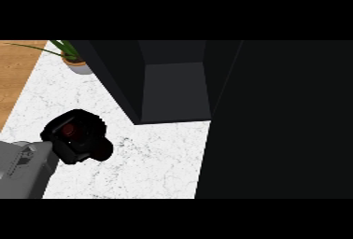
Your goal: Pick up the wine, place it into the cabinet and close the cabinet
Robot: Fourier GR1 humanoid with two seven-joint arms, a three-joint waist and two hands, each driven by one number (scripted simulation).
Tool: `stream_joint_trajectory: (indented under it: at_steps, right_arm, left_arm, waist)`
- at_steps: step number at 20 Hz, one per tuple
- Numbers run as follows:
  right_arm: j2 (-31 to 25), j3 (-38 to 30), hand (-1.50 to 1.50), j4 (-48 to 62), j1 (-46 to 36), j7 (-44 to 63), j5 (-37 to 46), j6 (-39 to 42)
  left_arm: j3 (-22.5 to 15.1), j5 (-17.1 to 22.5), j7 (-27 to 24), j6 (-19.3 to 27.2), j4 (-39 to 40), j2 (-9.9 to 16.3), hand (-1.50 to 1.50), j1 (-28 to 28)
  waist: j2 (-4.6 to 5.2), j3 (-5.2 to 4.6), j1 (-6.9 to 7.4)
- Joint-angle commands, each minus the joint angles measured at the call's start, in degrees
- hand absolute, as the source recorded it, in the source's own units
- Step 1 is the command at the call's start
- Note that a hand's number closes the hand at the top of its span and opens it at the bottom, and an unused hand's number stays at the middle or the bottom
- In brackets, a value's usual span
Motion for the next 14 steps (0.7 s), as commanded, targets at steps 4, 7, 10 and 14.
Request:
stream_joint_trajectory:
  at_steps: [4,7,10,14]
  right_arm:
    - [-1.92,-0.91,-1.50,-4.80,2.44,1.20,2.00,-1.84]
    - [-3.23,-0.45,-1.50,-6.36,3.31,0.53,2.01,-1.68]
    - [-2.48,0.49,-1.50,-5.59,2.90,1.57,3.43,-2.86]
    - [-6.01,0.15,-1.50,-11.04,6.19,2.77,3.47,-3.22]
  left_arm:
    - [8.87,0.43,-9.03,22.03,-3.01,-5.18,1.50,10.62]
    - [9.90,-0.96,-13.13,31.64,-6.56,-10.47,1.50,15.15]
    - [6.60,-2.98,-16.06,32.04,-10.38,-13.54,1.50,18.89]
    - [3.61,-2.24,-14.09,32.48,-13.54,-17.44,1.50,19.55]
  waist:
    - [-0.67,-0.28,3.21]
    - [-0.69,-0.17,2.84]
    - [-0.28,-0.16,2.83]
    - [-0.50,-0.13,1.54]
